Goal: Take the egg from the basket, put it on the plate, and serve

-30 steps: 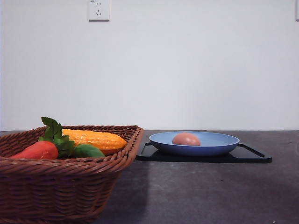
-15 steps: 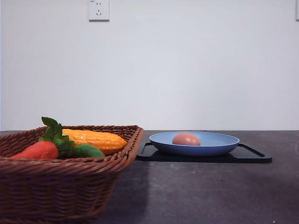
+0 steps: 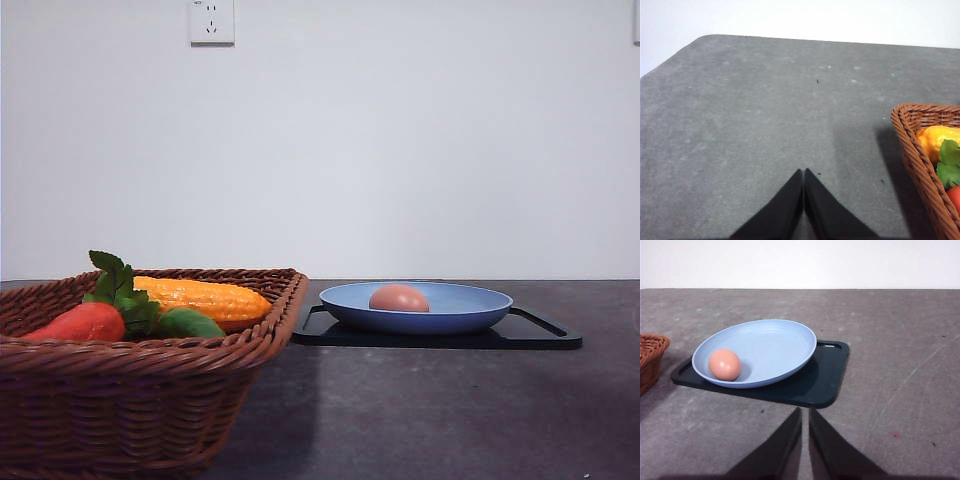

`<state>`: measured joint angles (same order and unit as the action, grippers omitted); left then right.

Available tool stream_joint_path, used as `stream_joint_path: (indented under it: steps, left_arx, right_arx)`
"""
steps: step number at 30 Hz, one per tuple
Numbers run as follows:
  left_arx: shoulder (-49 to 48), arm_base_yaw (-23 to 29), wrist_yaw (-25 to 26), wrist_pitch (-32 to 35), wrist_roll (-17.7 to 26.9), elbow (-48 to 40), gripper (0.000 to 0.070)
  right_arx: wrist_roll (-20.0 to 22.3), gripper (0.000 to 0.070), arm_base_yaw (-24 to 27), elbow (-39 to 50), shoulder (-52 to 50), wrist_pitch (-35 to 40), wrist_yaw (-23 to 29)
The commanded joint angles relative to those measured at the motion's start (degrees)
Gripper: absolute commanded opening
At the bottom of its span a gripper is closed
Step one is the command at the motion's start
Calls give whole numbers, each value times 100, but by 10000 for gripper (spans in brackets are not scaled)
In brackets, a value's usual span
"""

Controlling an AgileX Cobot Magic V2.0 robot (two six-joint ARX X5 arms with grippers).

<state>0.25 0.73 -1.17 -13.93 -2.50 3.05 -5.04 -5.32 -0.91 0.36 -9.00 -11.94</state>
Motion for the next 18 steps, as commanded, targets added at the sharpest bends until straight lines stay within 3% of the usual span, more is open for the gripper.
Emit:
stream_joint_path:
  steps: [1,18]
  left_arx:
    - [-9,11,2,-108,33,-122,0]
    - [-9,11,2,-107,33,-122,0]
  right_arx:
    - [-92,0,-22,37,-15,-8,9]
    - [-92,0,-22,37,-15,-8,9]
